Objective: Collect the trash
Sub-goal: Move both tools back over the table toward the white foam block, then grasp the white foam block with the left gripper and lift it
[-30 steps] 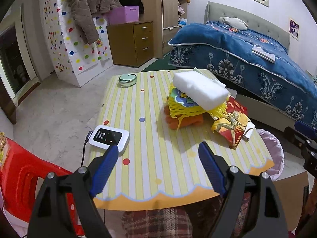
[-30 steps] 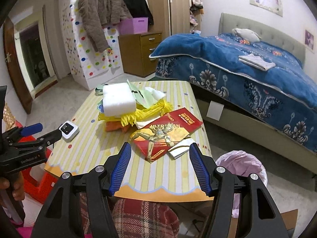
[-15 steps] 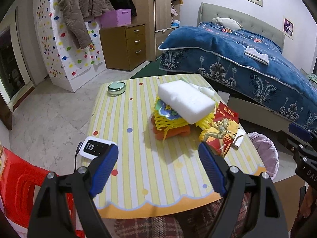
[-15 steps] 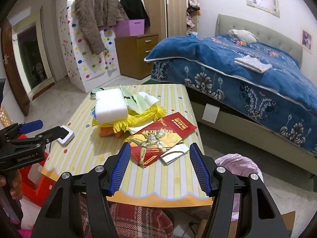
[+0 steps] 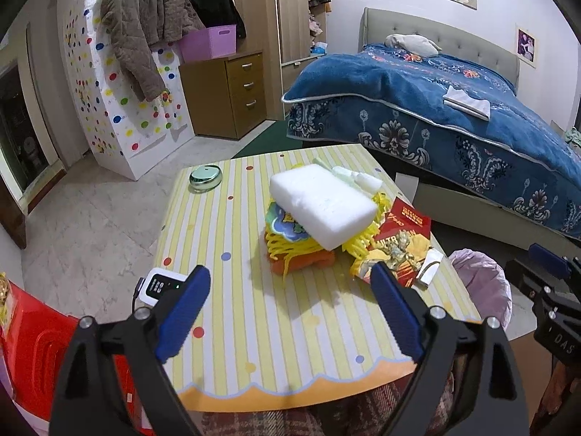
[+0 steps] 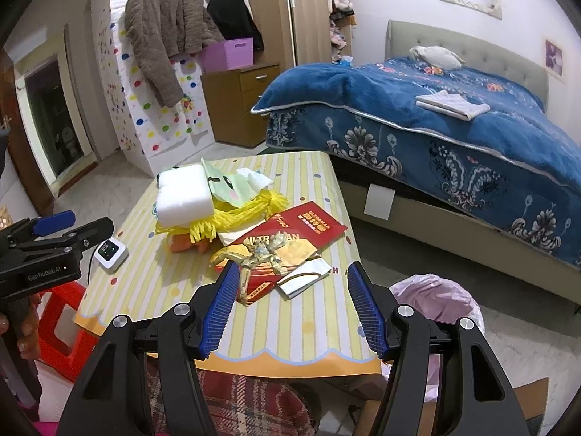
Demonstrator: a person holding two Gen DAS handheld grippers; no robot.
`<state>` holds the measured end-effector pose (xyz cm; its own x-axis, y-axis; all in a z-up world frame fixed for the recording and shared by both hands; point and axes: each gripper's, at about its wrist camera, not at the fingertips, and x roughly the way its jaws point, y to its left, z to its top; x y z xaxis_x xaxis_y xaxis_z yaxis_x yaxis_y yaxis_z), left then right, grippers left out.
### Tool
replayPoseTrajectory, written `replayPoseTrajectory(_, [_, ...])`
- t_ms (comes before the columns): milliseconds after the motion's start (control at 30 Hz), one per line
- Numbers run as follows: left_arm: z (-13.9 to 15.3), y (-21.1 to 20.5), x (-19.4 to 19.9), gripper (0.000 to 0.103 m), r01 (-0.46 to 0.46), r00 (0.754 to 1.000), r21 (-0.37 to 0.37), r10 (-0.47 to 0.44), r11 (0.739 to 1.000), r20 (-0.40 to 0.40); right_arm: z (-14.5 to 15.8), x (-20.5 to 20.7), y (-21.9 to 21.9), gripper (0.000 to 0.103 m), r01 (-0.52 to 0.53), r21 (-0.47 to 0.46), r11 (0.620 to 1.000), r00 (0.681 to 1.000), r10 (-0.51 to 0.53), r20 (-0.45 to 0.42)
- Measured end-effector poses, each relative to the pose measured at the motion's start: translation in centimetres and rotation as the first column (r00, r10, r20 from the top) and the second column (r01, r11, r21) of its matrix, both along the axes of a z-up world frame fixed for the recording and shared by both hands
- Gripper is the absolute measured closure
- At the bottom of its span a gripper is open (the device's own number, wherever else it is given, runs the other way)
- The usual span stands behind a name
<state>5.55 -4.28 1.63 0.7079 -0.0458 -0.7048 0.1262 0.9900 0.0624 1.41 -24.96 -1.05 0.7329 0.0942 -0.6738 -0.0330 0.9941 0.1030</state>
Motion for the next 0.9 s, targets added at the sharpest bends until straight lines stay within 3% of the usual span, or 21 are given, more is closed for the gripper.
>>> replayPoseTrajectory(233, [-0.5, -1.4, 2.1, 0.007, -0.007, 1.0, -0.008, 0.007, 1.0, -0.007, -0.2, 0.3, -1.2, 0.032, 0.02, 0.0, 1.0, 1.0, -0.02, 0.006])
replayPoseTrajectory(467, [-1.3, -4.2, 5.1, 0.007, 0.002, 1.0, -0.016, -0.002, 1.0, -0.026, -0.9, 1.5, -3.3, 0.019, 0.063, -0.013, 0.998, 0.998, -0.063, -0.005])
replayPoseTrajectory(900, [-4.0, -6.4, 11.1, 0.007, -0.122, 0.985, 0.035, 0.125, 0.992, -0.115, -3.1, 4.0, -5.3, 0.018, 0.091, -0.016, 0.996, 0.995, -0.092, -0.047])
